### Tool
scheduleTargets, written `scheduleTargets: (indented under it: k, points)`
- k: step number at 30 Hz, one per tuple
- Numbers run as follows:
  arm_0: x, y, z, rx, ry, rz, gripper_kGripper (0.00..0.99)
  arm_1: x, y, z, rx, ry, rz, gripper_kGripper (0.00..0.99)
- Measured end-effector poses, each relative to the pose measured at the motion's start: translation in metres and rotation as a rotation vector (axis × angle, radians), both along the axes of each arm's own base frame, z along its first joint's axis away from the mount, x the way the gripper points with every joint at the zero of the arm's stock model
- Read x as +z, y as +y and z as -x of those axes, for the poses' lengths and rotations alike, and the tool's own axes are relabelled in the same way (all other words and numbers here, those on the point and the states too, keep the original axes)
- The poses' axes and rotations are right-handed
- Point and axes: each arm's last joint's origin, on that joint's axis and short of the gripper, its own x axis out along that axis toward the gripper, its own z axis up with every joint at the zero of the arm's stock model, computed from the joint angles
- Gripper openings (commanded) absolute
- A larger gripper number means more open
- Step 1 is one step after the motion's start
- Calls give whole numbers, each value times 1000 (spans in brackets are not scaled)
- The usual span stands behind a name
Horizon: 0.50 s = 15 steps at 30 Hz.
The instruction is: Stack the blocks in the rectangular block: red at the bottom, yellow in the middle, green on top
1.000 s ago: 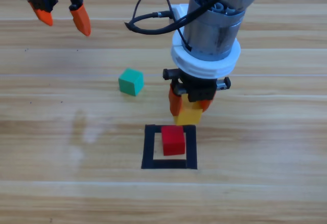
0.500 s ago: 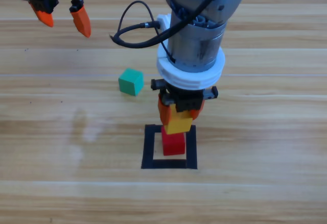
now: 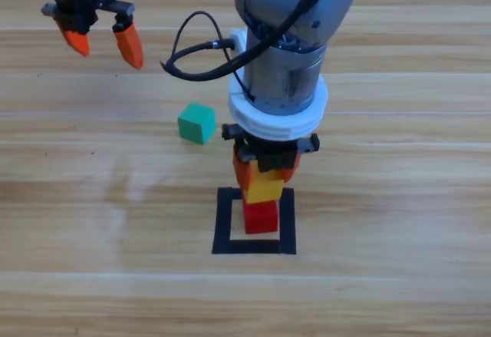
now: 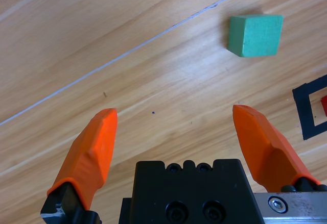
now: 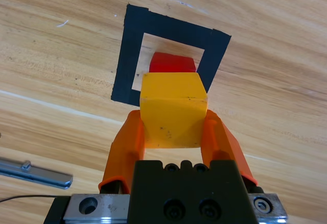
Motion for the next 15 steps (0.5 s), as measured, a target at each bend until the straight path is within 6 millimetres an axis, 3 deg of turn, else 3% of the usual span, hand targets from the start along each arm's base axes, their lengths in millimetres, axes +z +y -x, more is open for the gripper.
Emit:
scheduleTargets:
  k: [4,10,11,13,14,15]
  points:
    - [-2,0,-1,0,5,-1,959,-16,4,-2,0,16,25,0]
    - [-2,0,-1,-4,6,2,957,-15,5,-3,0,13,23,0]
    - [-3,-1,-1,-4,7,2,957,-15,5,-3,0,13,23,41]
    - [-5,-1,-2,-4,11,1,956,-15,5,-3,0,13,23,403]
    - [-6,-1,-3,-4,14,0,953,-16,5,-3,0,13,23,741]
    - [-9,-1,-3,-4,19,-1,951,-15,5,-3,0,12,21,950]
